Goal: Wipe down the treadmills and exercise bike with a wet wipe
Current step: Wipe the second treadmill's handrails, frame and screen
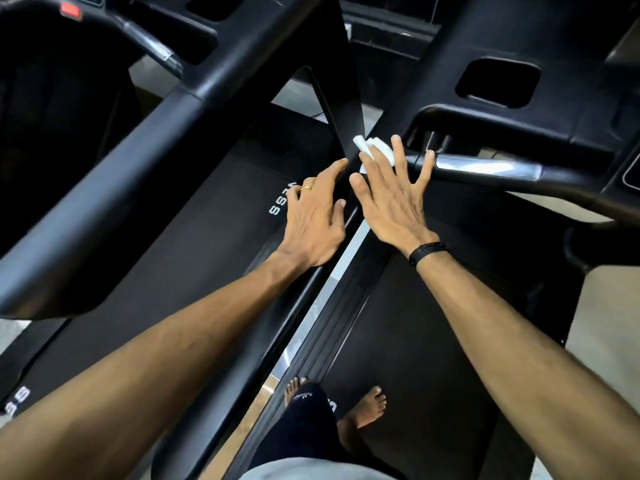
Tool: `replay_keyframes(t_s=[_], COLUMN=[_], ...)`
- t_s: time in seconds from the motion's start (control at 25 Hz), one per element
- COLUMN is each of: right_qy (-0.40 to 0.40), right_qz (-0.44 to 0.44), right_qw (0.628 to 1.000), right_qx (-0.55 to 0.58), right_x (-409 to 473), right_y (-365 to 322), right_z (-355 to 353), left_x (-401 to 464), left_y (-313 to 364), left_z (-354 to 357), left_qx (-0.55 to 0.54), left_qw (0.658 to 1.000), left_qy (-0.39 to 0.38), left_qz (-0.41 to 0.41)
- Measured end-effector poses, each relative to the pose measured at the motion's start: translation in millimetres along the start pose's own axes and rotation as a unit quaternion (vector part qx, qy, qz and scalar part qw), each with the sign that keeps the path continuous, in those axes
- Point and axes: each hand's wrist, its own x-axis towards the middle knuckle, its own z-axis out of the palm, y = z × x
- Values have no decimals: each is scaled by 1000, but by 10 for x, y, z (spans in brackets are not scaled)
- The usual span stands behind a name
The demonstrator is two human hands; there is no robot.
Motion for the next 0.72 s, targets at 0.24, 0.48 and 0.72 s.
replay_keyframes(t_s=[0.24,0.48,0.72], right_qy=[-38,-70,-94], right_qz=[-3,-20,-89], right_qw=[997,994,987], right_qx=[73,82,98], right_x=[-201,-774,-1440], right_y=[-107,-631,-1188], right_z=[-71,-157,-148], left_x=[-32,-368,-1357], left_y=[-4,22,-357], left_z=[-73,-325,-835], left_qx=[-13,-161,-323], left_qw=[999,970,918], left_qy=[37,141,110], left_qz=[-34,-115,-201])
